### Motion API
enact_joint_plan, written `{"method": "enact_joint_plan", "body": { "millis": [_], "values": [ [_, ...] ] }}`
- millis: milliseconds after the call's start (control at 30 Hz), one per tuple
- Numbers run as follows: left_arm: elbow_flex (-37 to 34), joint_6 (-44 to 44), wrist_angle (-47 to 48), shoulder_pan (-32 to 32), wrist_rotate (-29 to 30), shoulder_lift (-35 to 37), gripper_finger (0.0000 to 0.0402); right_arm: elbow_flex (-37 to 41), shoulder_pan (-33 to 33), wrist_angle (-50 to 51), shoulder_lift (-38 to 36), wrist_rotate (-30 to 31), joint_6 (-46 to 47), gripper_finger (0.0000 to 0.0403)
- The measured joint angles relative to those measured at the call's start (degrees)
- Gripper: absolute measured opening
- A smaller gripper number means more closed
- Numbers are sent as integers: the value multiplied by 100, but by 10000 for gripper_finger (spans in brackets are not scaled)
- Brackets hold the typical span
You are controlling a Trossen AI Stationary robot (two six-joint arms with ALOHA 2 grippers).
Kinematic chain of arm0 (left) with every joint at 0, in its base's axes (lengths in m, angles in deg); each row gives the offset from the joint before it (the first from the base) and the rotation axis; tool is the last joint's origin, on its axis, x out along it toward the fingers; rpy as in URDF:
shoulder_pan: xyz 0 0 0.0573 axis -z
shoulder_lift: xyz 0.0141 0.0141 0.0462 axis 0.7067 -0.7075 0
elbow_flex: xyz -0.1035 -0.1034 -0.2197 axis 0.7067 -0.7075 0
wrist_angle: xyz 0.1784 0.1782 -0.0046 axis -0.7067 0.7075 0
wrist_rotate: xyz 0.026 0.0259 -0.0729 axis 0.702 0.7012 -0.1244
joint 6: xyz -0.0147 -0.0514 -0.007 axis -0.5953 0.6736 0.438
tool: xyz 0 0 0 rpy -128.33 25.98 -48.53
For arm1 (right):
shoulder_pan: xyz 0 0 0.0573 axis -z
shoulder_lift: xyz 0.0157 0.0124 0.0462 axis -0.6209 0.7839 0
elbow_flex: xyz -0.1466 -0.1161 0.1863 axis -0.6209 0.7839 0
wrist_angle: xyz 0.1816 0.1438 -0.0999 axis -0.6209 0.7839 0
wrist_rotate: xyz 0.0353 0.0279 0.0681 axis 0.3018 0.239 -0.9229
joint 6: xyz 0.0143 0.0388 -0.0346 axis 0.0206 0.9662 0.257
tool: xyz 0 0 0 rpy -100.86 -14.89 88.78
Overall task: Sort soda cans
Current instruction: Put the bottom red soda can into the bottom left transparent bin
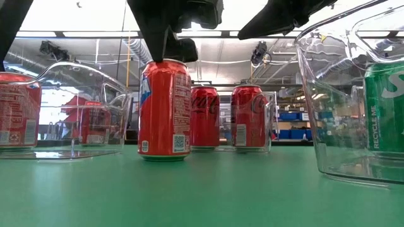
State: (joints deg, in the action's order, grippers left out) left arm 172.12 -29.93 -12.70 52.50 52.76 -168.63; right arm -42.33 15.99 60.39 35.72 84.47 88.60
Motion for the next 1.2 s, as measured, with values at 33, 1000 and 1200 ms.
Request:
{"method": "enact_joint_plan", "body": {
  "millis": [33, 1000, 1200],
  "values": [
    [0, 0, 0, 0, 1, 0, 315, 0, 0, -3, 0, 0, 0, 0],
    [369, 0, 441, 466, 596, -7, 314, 0, 0, -7, 0, 0, 0, 0],
    [369, 1, 435, 466, 650, -7, 314, 0, 0, -7, 0, 0, 0, 0]
  ]
}}
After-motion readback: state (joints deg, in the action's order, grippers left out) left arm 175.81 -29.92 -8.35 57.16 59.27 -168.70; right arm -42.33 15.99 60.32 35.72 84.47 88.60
